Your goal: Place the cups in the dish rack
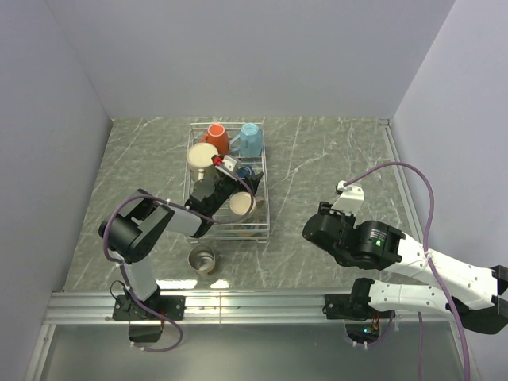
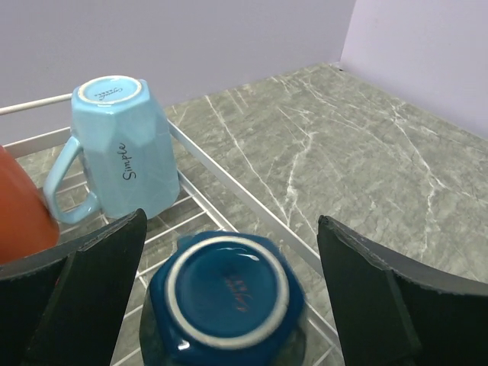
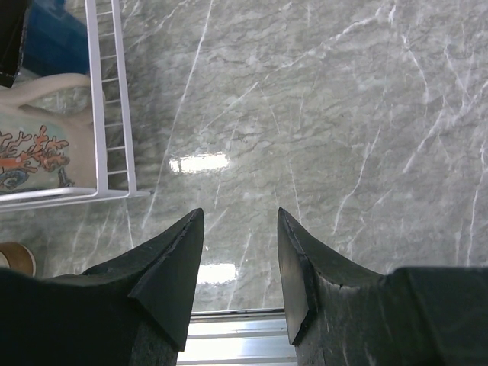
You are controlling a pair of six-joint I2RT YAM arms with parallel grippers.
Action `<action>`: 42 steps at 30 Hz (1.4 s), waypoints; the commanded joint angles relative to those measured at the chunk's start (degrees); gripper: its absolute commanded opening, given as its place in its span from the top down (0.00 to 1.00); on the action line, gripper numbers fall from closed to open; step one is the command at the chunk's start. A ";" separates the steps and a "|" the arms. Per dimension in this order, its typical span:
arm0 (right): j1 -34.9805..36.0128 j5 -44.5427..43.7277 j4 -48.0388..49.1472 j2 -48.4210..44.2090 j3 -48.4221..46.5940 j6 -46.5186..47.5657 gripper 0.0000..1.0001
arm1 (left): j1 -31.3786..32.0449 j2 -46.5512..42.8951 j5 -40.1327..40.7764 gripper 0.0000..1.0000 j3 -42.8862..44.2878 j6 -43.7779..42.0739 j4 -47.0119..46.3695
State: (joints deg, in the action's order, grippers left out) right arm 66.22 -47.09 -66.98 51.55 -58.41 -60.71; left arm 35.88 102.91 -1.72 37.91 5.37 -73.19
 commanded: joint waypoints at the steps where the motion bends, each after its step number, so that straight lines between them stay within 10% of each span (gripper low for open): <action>1: 0.05 -2.04 -0.35 -0.49 0.40 -2.14 0.50 | 0.07 1.50 -1.10 0.01 -2.67 0.26 -8.03; 19: -0.03 -4.50 1.94 2.06 -3.20 1.91 0.50 | 0.16 -6.93 3.19 0.01 13.49 1.94 13.32; 27: -0.12 -6.08 5.62 2.06 -7.41 8.48 0.49 | -0.02 -13.17 19.80 0.03 34.83 7.54 53.50; 42: -2.58 -0.81 25.23 0.92 -5.22 25.55 0.49 | 8.67 -44.90 7.70 0.16 33.65 32.75 116.14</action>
State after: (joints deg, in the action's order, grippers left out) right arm 64.53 -48.75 -47.90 53.10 -64.38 -38.72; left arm 41.89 56.88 10.15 74.52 28.42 20.40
